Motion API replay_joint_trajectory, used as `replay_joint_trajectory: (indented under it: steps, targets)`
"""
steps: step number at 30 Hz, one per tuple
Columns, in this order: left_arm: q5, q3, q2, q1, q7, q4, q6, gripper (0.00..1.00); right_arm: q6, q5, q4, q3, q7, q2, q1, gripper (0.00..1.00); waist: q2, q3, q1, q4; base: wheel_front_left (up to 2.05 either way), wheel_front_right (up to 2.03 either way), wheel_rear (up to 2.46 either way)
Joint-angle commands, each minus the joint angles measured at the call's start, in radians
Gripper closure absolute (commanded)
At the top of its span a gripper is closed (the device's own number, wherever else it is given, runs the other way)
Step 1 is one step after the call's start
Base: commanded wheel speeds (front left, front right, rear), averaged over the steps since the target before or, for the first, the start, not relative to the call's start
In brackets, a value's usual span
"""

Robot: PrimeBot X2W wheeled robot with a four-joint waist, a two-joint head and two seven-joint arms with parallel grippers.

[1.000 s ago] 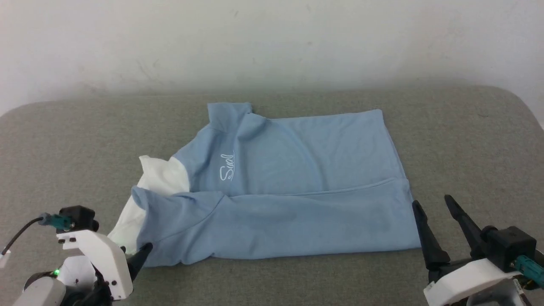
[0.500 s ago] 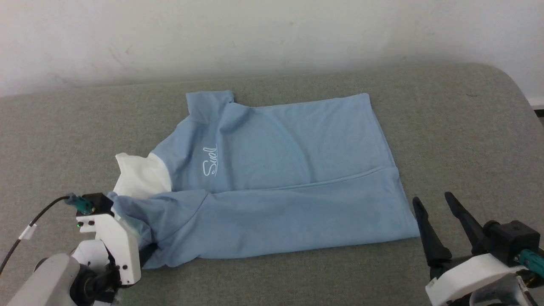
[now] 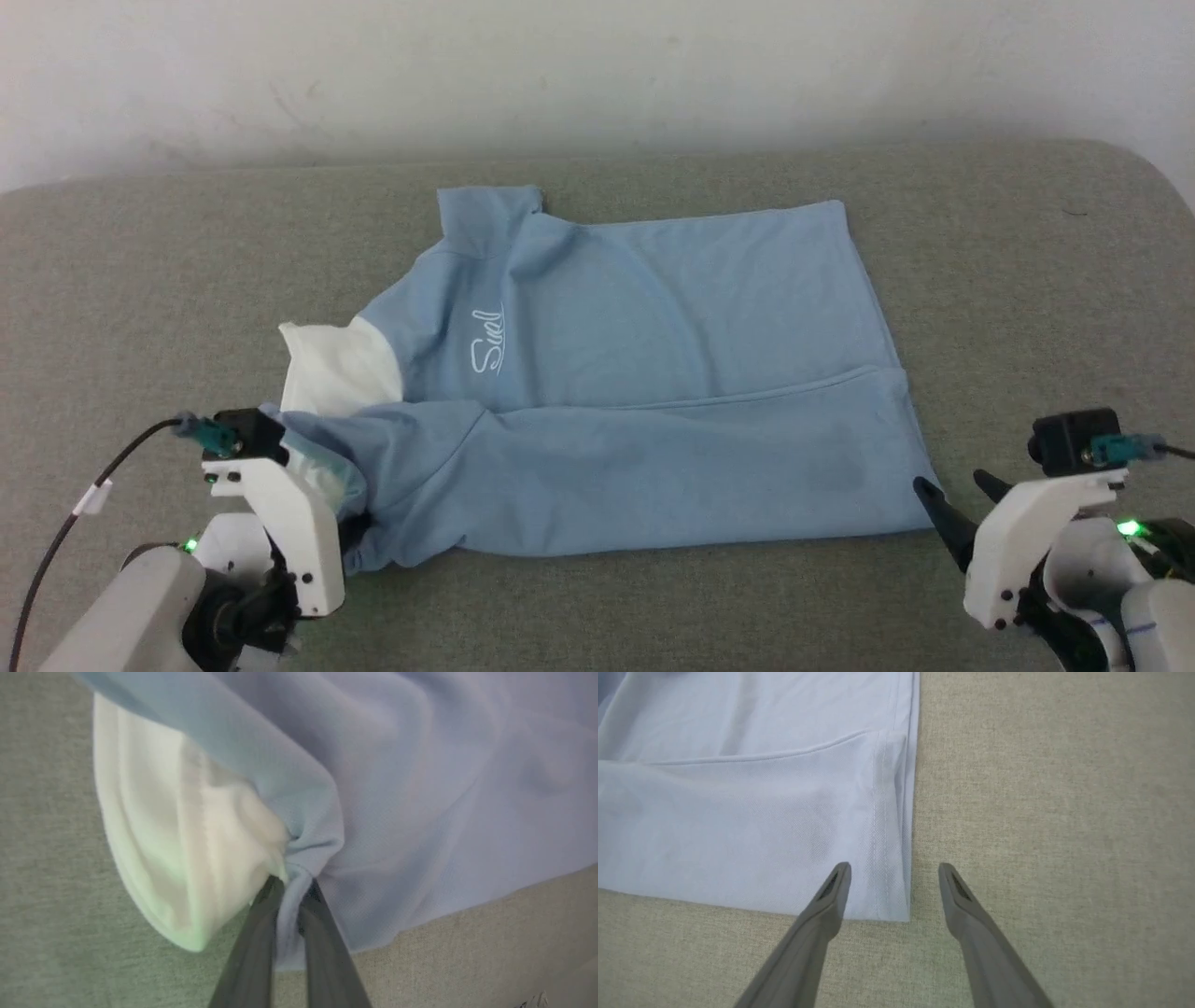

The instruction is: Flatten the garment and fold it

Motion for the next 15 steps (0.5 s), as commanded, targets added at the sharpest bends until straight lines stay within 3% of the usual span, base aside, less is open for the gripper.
replay_joint_trajectory:
  steps: [1, 12, 13, 14, 15]
  targets:
    - [0.006, -0.016, -0.021, 0.020, -0.002, -0.008, -0.006, 1.00, -0.001, 0.005, 0.015, 0.009, 0.013, -0.004, -0.028, 0.00, 0.0000, 0.011, -0.0002, 0.022, 0.00, 0.00, 0.00]
    - [0.024, -0.016, -0.011, 0.000, -0.015, -0.104, 0.002, 1.00, -0.001, 0.048, 0.325, 0.099, 0.166, -0.003, -0.206, 0.00, 0.0000, 0.040, -0.0002, 0.061, 0.00, 0.00, 0.00]
    - [0.024, -0.017, -0.011, 0.002, -0.015, -0.106, 0.002, 1.00, -0.001, 0.055, 0.345, 0.111, 0.192, 0.001, -0.212, 0.45, 0.0000, 0.041, -0.0002, 0.062, 0.00, 0.00, 0.00]
    - [0.023, -0.018, -0.011, 0.002, -0.015, -0.108, 0.003, 1.00, -0.001, 0.065, 0.358, 0.120, 0.209, 0.005, -0.216, 0.65, 0.0000, 0.042, -0.0002, 0.063, 0.00, 0.00, 0.00]
    - [0.023, -0.019, -0.012, 0.003, -0.015, -0.110, 0.003, 1.00, -0.001, 0.081, 0.370, 0.125, 0.225, 0.010, -0.220, 1.00, 0.0000, 0.041, -0.0002, 0.063, 0.00, 0.00, 0.00]
